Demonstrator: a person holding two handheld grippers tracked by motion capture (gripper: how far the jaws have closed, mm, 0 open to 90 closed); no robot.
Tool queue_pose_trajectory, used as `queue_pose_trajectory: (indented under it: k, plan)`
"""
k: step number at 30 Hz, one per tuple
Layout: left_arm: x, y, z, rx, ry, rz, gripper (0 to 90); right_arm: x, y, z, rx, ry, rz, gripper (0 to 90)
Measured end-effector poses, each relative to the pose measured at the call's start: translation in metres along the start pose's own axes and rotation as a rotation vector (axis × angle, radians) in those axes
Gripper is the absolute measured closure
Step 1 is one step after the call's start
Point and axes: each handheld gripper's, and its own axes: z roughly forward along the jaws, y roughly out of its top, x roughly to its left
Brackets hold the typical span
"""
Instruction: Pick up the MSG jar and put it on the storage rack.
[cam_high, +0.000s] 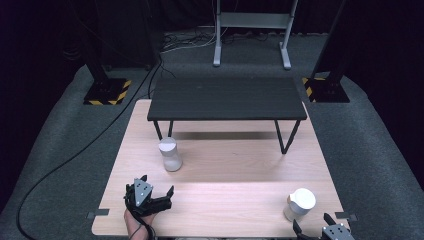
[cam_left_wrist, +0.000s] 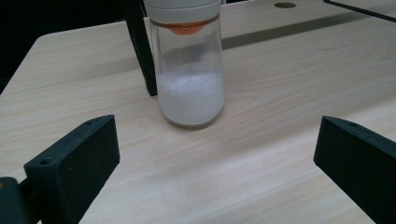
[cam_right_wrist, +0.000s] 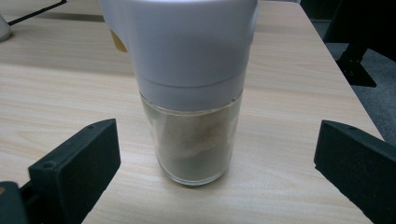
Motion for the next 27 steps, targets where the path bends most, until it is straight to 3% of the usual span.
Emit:
queue_pose_trajectory:
  k: [3,6,16,21,27]
  plan:
    - [0.002,0.004,0.006,0.008,-0.001,-0.012,0.2,-0.002,-0.001,0.001,0.005,-0.002,0.005,0.0]
    - [0.005,0.011,0.014,0.021,-0.009,0.006,0.2,-0.001,-0.001,0.000,0.006,-0.008,0.006,0.0]
    - [0.011,0.022,0.028,-0.011,0.014,0.009,0.2,-0.001,0.000,0.003,0.013,0.012,0.002,0.0]
    - [0.020,0.030,0.040,0.015,-0.001,-0.001,0.2,0.000,0.000,0.005,0.021,0.009,-0.003,0.0]
    - [0.020,0.038,0.054,0.060,0.003,-0.005,0.2,0.000,0.000,0.006,0.023,0.014,-0.010,0.0]
